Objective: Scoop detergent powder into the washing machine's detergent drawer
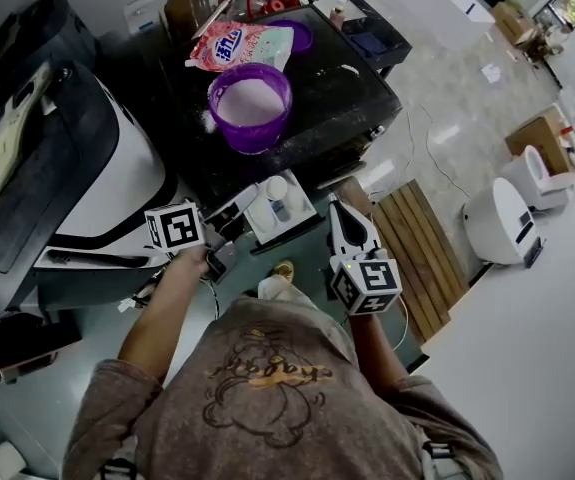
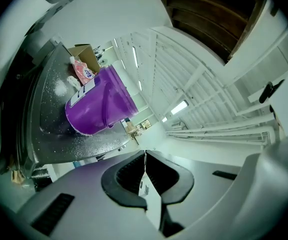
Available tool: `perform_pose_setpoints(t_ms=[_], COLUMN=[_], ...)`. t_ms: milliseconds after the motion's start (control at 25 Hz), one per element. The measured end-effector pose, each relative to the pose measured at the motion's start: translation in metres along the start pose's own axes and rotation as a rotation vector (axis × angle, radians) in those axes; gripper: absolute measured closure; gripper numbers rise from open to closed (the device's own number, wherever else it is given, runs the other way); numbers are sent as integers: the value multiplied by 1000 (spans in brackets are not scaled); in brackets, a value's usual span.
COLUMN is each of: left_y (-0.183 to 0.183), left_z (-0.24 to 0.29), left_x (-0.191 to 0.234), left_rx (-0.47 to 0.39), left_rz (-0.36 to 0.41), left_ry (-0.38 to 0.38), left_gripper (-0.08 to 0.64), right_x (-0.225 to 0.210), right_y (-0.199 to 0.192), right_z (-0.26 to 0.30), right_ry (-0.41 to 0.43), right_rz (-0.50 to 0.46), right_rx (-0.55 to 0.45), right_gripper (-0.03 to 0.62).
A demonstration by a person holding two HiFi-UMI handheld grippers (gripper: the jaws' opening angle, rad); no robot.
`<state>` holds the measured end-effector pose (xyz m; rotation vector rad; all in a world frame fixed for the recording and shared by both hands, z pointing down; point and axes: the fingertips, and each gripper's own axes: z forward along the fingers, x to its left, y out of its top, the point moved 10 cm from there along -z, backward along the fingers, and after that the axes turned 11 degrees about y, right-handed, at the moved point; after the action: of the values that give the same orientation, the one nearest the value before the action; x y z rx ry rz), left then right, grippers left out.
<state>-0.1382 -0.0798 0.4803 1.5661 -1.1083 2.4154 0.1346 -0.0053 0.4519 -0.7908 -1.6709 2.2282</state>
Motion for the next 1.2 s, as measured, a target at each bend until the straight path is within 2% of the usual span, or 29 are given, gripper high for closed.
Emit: perform_pose_setpoints(t_ms=[160, 680, 920, 1200], left_y=[-14, -41, -47, -55], left_z=[0, -2, 1, 4], left_x=[12, 32, 34, 32], left_rx=[32, 105, 131, 177], left_rz=[47, 259, 342, 491], left_ry=[72, 229, 273, 319], left_gripper=[536, 537, 537, 537], right_x=[0, 5, 0, 6], right_y=[-3, -9, -15, -14], right_z=[-2, 6, 5, 4], right_ry=[-6, 19, 22, 9], right_rz=[-14, 8, -8, 9], right_rx=[14, 19, 40, 38], right_gripper=[592, 592, 592, 592])
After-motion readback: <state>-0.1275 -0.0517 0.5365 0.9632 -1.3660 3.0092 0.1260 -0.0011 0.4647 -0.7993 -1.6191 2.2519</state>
